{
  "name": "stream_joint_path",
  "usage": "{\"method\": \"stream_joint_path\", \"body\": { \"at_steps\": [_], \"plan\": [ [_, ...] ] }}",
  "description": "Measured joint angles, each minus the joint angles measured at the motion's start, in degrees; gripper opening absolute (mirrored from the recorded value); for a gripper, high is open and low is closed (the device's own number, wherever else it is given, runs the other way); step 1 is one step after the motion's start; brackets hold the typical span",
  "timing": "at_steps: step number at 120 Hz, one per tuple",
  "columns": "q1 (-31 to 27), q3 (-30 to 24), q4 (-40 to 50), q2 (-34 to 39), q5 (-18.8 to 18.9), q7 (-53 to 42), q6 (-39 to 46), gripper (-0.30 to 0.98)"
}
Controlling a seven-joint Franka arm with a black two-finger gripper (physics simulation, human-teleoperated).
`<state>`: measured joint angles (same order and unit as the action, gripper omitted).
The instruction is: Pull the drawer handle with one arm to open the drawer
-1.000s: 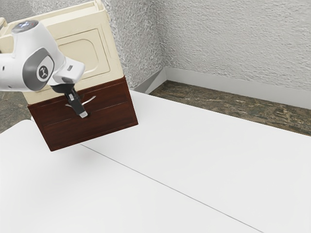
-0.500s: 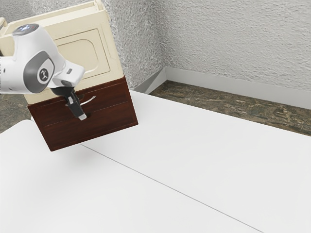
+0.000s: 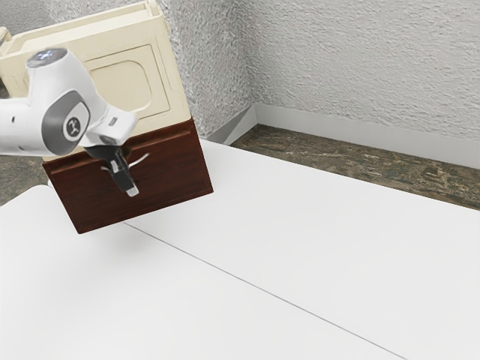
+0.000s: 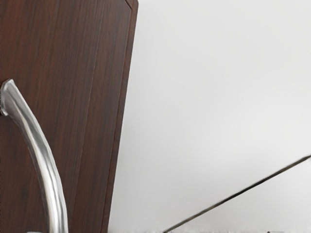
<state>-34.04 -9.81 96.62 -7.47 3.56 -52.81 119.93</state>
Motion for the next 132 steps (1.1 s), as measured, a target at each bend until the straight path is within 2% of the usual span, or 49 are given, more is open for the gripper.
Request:
{"method": "stream_joint_path", "body": {
  "at_steps": [15, 58, 88, 132],
  "plan": [
    [0.39, -0.06, 2.79, 2.48, -0.07, 0.39, 0.10, 0.50],
    [1.91, -0.19, 10.74, 9.01, -0.19, 1.89, 2.36, 0.50],
    [1.89, 0.09, 14.76, 12.94, -0.19, 2.96, 3.53, 0.43],
    [2.73, -0.01, 19.47, 16.62, -0.19, 4.32, 5.59, 0.49]
  ]
}}
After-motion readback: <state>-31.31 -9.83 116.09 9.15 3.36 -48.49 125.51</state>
